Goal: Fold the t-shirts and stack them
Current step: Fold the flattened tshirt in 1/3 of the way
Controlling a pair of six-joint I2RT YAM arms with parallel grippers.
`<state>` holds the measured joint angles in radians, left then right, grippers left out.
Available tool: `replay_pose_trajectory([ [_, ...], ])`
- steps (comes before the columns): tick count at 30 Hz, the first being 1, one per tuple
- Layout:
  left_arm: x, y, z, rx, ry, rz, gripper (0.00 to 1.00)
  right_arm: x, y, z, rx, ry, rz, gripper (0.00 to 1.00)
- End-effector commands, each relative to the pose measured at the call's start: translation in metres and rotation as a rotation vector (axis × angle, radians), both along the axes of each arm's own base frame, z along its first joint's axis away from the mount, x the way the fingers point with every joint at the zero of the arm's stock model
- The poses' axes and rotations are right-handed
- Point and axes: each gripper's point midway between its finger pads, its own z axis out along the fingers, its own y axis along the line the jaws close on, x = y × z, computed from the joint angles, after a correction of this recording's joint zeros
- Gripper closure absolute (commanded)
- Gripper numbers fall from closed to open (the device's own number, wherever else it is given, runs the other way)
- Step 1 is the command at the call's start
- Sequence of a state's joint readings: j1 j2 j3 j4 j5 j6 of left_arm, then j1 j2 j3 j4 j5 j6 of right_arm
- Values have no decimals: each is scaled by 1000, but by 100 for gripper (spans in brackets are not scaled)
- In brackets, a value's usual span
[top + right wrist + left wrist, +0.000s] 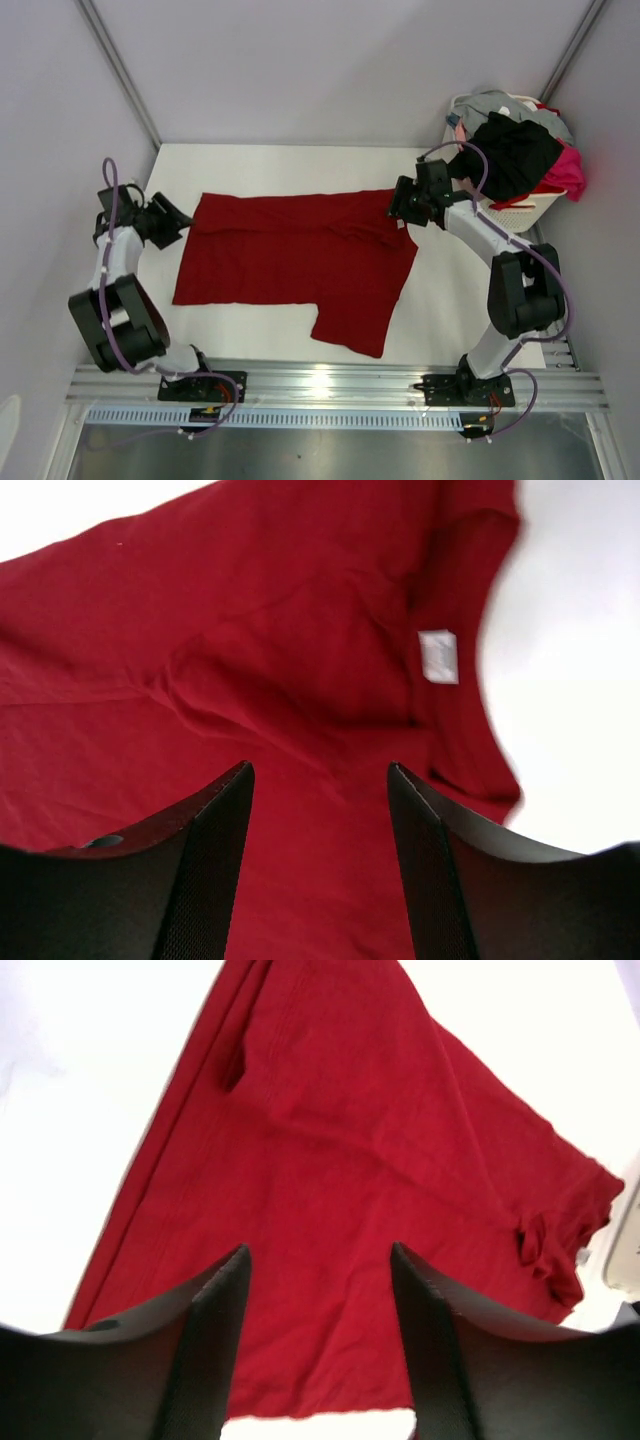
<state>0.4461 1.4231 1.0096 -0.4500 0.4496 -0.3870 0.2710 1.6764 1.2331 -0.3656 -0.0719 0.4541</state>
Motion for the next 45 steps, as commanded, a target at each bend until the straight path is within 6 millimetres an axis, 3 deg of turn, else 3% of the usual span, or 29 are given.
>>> replay_pose_trajectory([
  [1,36,-8,-3,-50,-25,-43,36,18,19,0,49,-35,67,41],
  [2,47,-5,0,-26,-32,-50,36,18,21,-4,63,-38,65,41],
  [5,64,-2,-19,-7,16,-56,34,17,27,-16,86,-7,59,41],
  [12,86,17,-40,21,60,4,37,15,28,-26,73,17,52,41],
  [16,83,29,-51,72,93,44,36,14,24,-25,53,24,51,42],
  [23,86,21,-74,30,126,11,37,3,19,-29,37,55,39,42],
  [25,85,20,-78,34,132,7,42,0,18,-28,40,54,29,42],
  [32,92,24,-78,59,138,10,51,-6,18,-30,54,63,13,43],
  [42,98,19,-80,165,204,-19,48,-8,20,-31,53,77,-11,42],
  [43,104,21,-74,184,196,-20,48,-8,20,-31,54,75,-9,43],
  [45,98,22,-81,201,247,-16,49,-6,19,-31,53,73,-15,43],
])
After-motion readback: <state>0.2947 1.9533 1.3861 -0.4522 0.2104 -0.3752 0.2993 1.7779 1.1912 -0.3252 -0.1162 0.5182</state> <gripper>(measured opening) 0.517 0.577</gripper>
